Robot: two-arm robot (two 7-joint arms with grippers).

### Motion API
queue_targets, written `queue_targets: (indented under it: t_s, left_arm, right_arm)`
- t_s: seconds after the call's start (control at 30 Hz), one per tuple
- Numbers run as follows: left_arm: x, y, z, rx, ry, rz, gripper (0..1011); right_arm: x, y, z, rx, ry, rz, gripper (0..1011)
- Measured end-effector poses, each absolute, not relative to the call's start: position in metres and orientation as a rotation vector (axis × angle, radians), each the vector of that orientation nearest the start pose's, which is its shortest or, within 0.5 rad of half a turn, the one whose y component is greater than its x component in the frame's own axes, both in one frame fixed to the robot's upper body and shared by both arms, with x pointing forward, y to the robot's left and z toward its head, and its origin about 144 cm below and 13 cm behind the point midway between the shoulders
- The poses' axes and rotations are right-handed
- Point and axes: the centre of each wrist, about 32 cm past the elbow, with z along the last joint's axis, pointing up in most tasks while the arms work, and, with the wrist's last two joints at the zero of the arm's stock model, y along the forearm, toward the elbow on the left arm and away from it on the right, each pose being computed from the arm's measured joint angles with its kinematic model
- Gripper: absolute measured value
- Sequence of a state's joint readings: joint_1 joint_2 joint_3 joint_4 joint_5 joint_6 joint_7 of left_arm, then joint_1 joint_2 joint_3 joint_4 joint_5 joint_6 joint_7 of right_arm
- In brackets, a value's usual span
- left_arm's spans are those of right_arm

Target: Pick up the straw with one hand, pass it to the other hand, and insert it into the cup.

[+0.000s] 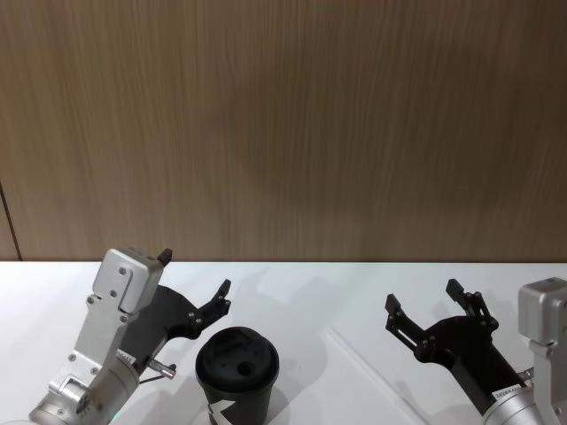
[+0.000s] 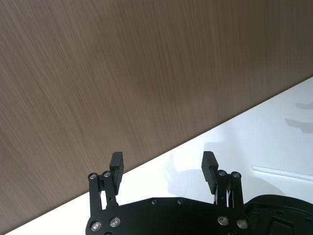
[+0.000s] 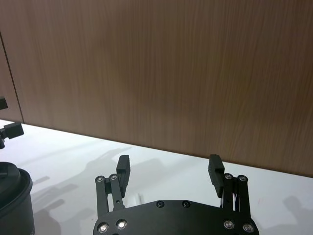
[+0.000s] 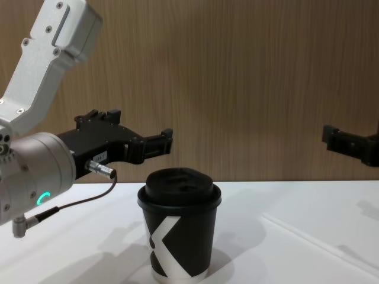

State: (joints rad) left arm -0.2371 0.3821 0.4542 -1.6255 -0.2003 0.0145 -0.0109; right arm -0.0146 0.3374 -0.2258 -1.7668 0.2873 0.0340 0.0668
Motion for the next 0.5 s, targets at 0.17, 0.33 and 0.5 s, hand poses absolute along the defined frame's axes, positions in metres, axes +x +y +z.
queue_targets:
  t_s: [0.17,0.33,0.5]
  left_arm:
    - [0.4920,0.1984,1.2043,0.062,-0.267,1.124,1003]
    - [0.4920,0.1984,1.2044,0.061,-0.267,1.124,1003]
    - [0.4920,0.1984,1.2044,0.061,-0.268,1.124,1003]
  right_arm:
    - [0.4433,-0.2371,1.1888,0.026,-0.075,-1.229,1001]
    - [0.4433,-0.2371,1.1887,0.026,-0.075,-1.229,1001]
    - [0.4433,-0.2371,1.1887,0.026,-0.075,-1.229,1001]
